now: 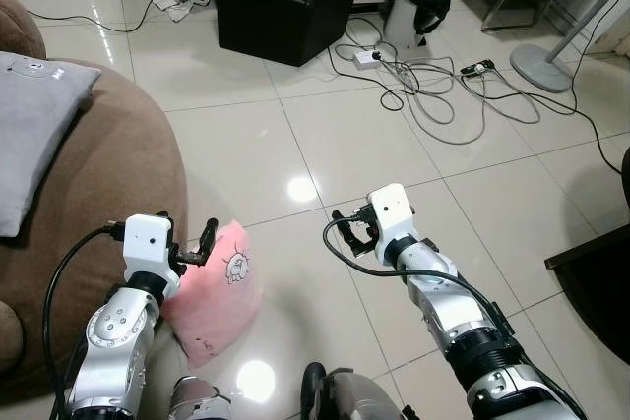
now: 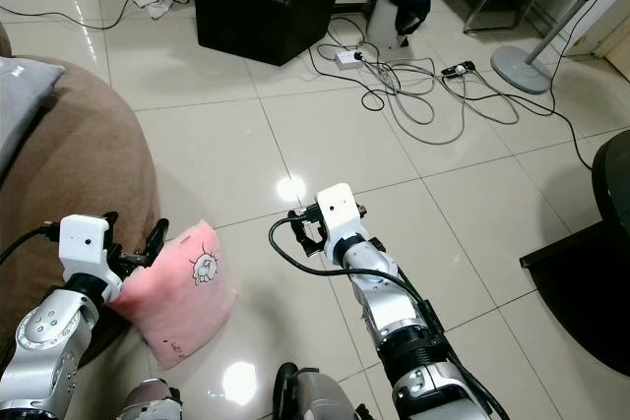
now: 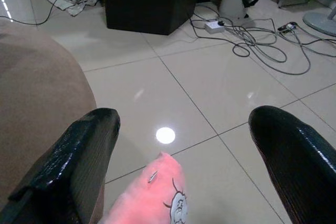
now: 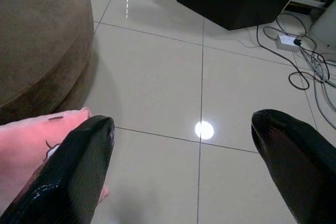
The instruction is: Move the pillow to the sofa from floor
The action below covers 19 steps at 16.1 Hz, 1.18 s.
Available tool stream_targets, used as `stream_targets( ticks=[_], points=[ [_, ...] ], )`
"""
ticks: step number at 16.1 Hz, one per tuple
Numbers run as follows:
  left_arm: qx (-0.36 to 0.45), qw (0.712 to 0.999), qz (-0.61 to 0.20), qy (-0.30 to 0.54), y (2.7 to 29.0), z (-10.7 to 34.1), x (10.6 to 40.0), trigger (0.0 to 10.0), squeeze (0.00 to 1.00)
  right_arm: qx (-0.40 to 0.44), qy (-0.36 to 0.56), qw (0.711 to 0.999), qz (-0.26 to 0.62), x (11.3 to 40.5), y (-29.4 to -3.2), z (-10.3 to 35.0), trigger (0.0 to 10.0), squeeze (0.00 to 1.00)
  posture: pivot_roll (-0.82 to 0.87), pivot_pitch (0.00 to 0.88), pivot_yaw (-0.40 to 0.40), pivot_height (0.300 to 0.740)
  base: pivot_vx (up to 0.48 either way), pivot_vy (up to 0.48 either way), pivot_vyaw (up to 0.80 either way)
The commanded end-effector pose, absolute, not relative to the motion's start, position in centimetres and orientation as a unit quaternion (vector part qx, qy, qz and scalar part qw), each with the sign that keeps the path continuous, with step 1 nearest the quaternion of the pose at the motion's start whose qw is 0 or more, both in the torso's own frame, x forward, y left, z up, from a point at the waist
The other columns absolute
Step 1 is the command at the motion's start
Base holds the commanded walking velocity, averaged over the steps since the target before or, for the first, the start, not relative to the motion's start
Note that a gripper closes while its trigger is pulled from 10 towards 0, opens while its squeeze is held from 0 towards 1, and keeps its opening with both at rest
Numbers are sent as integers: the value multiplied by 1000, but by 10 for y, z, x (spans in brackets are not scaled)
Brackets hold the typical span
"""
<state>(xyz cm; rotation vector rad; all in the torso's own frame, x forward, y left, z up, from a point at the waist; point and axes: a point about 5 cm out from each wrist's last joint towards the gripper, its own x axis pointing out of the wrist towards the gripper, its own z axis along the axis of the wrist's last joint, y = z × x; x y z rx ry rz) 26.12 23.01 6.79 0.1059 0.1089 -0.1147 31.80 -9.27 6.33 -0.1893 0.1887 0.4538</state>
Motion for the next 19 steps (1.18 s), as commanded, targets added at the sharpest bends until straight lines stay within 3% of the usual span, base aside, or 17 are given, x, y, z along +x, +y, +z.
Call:
stream_targets(
  ticks=[1, 13, 19],
  points=[
    [56, 994, -66, 63, 226, 62, 258, 10000, 0, -92, 113, 966, 212, 314, -100, 55, 10000, 0, 241, 219, -196, 740, 0, 0, 0],
    [52, 994, -65, 74, 231, 62, 258, 10000, 0, -97, 123, 964, 217, 313, -101, 51, 10000, 0, 246, 243, -207, 740, 0, 0, 0],
    [72, 994, -72, 49, 234, 77, 273, 10000, 0, -99, 113, 963, 223, 323, -98, 58, 10000, 0, 252, 243, -199, 740, 0, 0, 0]
  ],
)
